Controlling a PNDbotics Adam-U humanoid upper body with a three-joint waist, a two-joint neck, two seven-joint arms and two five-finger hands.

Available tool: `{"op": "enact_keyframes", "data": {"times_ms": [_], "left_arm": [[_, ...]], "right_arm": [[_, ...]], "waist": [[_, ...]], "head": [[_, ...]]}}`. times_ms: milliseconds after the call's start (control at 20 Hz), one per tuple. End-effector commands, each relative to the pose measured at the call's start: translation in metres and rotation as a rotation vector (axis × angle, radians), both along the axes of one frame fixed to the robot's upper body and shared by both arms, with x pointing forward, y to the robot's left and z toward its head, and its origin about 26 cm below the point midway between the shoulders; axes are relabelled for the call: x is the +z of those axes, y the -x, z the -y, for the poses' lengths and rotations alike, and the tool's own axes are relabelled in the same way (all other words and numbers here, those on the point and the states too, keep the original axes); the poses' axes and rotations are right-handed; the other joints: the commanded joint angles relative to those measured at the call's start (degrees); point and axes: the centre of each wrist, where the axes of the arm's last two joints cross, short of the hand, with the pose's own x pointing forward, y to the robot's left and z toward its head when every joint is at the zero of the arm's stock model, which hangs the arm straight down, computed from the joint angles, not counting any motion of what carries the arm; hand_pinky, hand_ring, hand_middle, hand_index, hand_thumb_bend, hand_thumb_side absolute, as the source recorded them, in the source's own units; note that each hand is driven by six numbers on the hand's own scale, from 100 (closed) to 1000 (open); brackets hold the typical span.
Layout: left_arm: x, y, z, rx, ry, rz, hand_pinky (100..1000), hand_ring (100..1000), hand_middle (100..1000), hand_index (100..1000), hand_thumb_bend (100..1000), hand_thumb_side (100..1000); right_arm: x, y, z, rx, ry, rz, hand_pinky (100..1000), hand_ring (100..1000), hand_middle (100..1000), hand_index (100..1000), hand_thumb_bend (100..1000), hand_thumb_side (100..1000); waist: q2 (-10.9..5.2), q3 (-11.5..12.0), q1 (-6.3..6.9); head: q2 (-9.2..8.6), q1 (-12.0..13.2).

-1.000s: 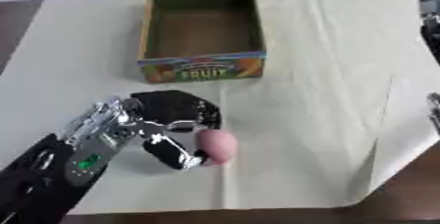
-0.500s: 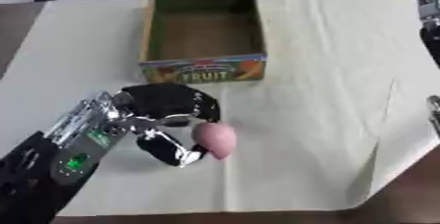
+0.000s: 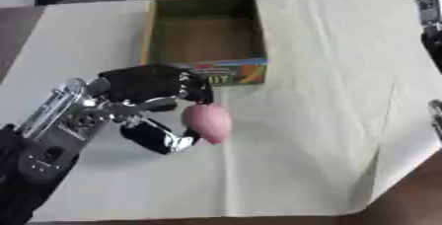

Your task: Pick up objects on the table and place them in the box.

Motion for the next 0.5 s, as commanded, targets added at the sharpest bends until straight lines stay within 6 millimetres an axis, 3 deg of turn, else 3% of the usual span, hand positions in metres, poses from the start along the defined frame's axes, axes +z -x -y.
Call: {"op": "enact_keyframes", "data": {"times_ms": [50, 500], "left_arm": [[0.027, 0.003, -0.014, 0.026, 0.046, 0.069, 794, 817, 738, 671, 100, 371], [0.057, -0.004, -0.041, 0.126, 0.146, 0.123, 792, 819, 766, 628, 100, 365]], "right_arm": [[0.009, 0.003, 0.000, 0.011, 0.002, 0.038, 575, 825, 519, 788, 453, 738], [0.011, 0.003, -0.001, 0.013, 0.006, 0.044, 575, 825, 520, 788, 453, 738]], "waist": [[-1.24, -0.2, -0.02], [-1.15, -0.8, 0.31]], "head": [[-1.05, 0.2], [-2.12, 0.3]]}}
